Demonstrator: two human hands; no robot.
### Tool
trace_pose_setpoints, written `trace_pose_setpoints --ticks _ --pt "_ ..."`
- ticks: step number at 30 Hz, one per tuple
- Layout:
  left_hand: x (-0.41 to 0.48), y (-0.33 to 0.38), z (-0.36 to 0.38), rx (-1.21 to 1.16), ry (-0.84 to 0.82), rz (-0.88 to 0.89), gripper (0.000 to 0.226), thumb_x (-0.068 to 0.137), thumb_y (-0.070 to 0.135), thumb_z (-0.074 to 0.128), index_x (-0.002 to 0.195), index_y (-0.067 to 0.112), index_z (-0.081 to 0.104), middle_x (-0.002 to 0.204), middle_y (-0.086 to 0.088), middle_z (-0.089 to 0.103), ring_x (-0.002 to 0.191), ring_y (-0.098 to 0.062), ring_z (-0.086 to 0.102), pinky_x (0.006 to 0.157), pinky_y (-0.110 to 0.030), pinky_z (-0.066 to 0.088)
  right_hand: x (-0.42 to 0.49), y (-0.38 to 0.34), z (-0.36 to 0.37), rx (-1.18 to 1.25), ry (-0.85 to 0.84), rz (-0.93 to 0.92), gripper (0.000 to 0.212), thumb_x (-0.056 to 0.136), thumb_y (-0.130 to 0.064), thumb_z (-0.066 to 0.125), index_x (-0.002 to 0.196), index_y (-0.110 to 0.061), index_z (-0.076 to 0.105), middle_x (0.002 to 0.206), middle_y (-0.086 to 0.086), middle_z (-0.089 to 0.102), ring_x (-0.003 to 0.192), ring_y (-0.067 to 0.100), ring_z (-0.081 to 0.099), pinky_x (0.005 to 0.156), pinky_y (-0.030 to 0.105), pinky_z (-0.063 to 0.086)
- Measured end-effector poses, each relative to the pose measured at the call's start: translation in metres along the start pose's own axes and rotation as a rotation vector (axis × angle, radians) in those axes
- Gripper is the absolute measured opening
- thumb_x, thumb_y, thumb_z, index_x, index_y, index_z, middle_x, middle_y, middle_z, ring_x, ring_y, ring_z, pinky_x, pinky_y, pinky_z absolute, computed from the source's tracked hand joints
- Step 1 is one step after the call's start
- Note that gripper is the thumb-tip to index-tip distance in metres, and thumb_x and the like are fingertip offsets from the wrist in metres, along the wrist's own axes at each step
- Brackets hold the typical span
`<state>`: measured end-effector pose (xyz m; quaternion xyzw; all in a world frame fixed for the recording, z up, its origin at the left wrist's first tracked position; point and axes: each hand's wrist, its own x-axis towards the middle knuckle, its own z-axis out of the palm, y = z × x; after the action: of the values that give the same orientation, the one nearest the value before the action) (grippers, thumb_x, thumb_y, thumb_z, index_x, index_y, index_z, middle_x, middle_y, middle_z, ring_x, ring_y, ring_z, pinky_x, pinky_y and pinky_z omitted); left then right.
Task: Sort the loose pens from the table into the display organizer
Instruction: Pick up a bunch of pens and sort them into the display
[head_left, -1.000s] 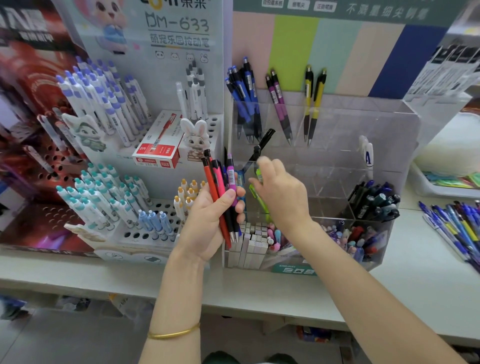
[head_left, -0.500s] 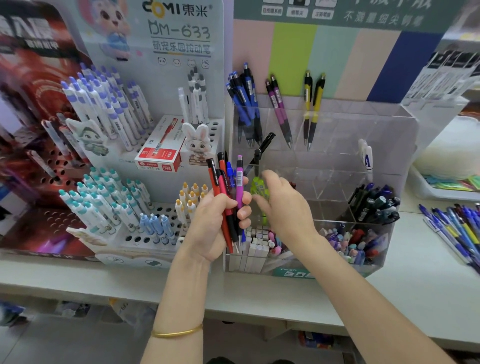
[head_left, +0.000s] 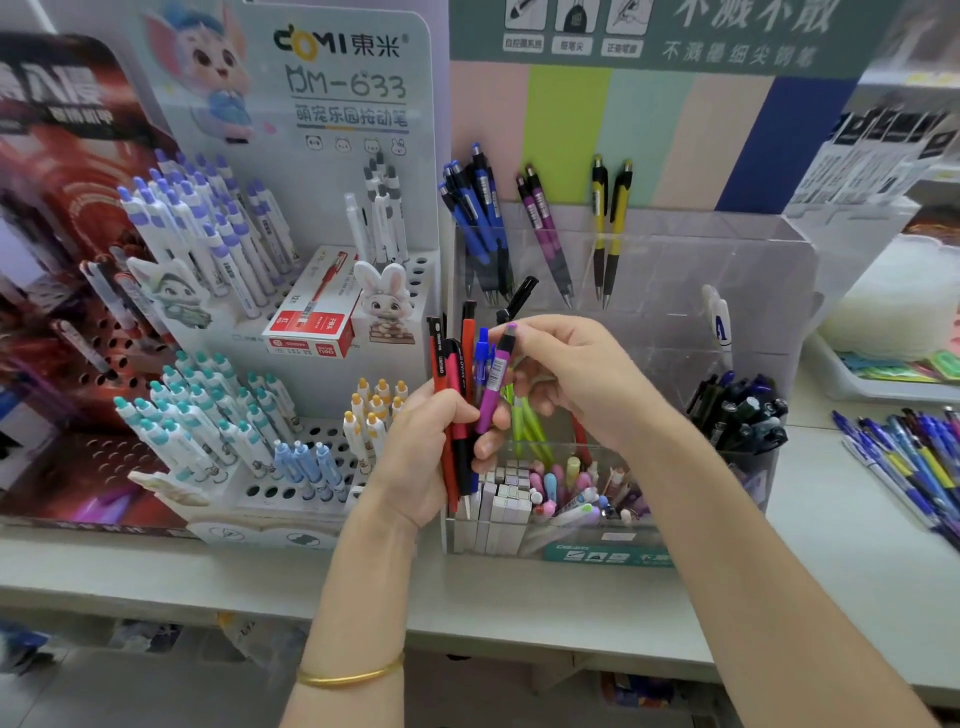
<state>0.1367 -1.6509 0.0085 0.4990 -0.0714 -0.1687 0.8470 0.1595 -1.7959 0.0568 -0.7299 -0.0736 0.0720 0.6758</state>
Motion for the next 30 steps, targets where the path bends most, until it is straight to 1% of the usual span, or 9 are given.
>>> trace_pose_setpoints --ticks 2,7,11,13,16,19,24,27,30 --pt "0.0 0.006 -0.001 0.019 -0.026 -0.027 0.035 0.069 0.005 0.043 0.102 0.002 0.051 0.065 -0.007 0.052 0.046 -0.013 0.041 0.042 -0.023 0.033 0.003 -0.006 -0.006 0.084 -0.106 0.064 0.024 0.099 -0.01 0.044 0.093 -0.007 0.068 0.065 0.003 0.061 0.054 0.011 0.051 0.04 0.019 0.034" --pt "-0.003 0.013 -0.004 0.05 -0.089 -0.095 0.032 0.07 0.008 0.044 0.102 0.004 0.051 0.064 -0.006 0.05 0.044 -0.012 0.04 0.04 -0.021 0.032 0.007 -0.007 -0.014 0.139 -0.212 0.106 0.022 0.097 -0.003 0.044 0.097 -0.001 0.065 0.067 0.006 0.064 0.056 0.01 0.056 0.041 0.018 0.041" --pt "-0.006 0.014 -0.009 0.116 -0.188 -0.165 0.037 0.071 0.019 0.061 0.102 0.008 0.046 0.064 -0.003 0.048 0.042 -0.009 0.039 0.038 -0.018 0.033 0.002 0.005 -0.019 0.215 -0.321 0.117 0.013 0.092 -0.01 0.053 0.097 -0.001 0.061 0.069 0.004 0.065 0.058 0.009 0.061 0.047 0.018 0.047" --pt "-0.007 0.012 -0.009 0.22 -0.202 -0.185 0.034 0.074 0.014 0.068 0.098 0.01 0.045 0.062 -0.001 0.046 0.042 -0.008 0.039 0.038 -0.017 0.035 -0.001 0.011 -0.021 0.241 -0.316 0.129 0.011 0.091 -0.007 0.053 0.096 0.0 0.059 0.068 0.004 0.064 0.057 0.009 0.061 0.048 0.018 0.048" --pt "-0.008 0.008 -0.007 0.308 -0.141 -0.172 0.02 0.088 0.01 0.065 0.093 0.01 0.046 0.061 0.001 0.046 0.044 -0.008 0.04 0.039 -0.017 0.037 -0.005 0.018 -0.018 0.233 -0.245 0.134 0.009 0.095 -0.004 0.049 0.095 0.0 0.057 0.065 0.003 0.064 0.054 0.009 0.059 0.047 0.019 0.048" --pt "-0.005 0.006 -0.002 0.269 -0.04 -0.142 0.005 0.097 0.009 0.052 0.1 0.006 0.05 0.066 -0.003 0.055 0.045 -0.009 0.044 0.039 -0.018 0.037 -0.005 0.024 -0.011 0.233 -0.114 0.098 0.01 0.096 -0.007 0.049 0.094 -0.001 0.058 0.067 0.003 0.062 0.053 0.008 0.057 0.045 0.018 0.047" --pt "0.001 0.008 0.004 0.319 0.061 -0.028 0.021 0.099 0.01 0.048 0.113 -0.005 0.055 0.072 -0.008 0.063 0.051 -0.015 0.053 0.041 -0.021 0.041 -0.004 0.026 -0.009 0.181 0.026 0.004 0.009 0.095 -0.009 0.055 0.097 -0.005 0.063 0.068 -0.001 0.064 0.058 0.01 0.058 0.05 0.021 0.048" --pt "0.004 0.008 0.007 0.296 0.088 -0.01 0.021 0.098 0.012 0.05 0.115 0.0 0.055 0.079 -0.011 0.068 0.061 -0.021 0.063 0.049 -0.025 0.051 -0.003 0.018 -0.016 0.064 0.076 -0.051 0.013 0.09 -0.002 0.059 0.098 -0.01 0.064 0.078 -0.001 0.069 0.064 0.009 0.061 0.053 0.022 0.048" --pt "0.007 0.006 0.005 0.244 0.149 -0.01 0.018 0.099 0.013 0.049 0.114 0.003 0.051 0.087 -0.015 0.073 0.076 -0.027 0.071 0.058 -0.032 0.059 0.005 0.003 -0.033 0.119 0.392 -0.199 0.016 0.092 -0.002 0.057 0.095 -0.017 0.061 0.087 0.001 0.069 0.069 0.008 0.063 0.047 0.018 0.046"
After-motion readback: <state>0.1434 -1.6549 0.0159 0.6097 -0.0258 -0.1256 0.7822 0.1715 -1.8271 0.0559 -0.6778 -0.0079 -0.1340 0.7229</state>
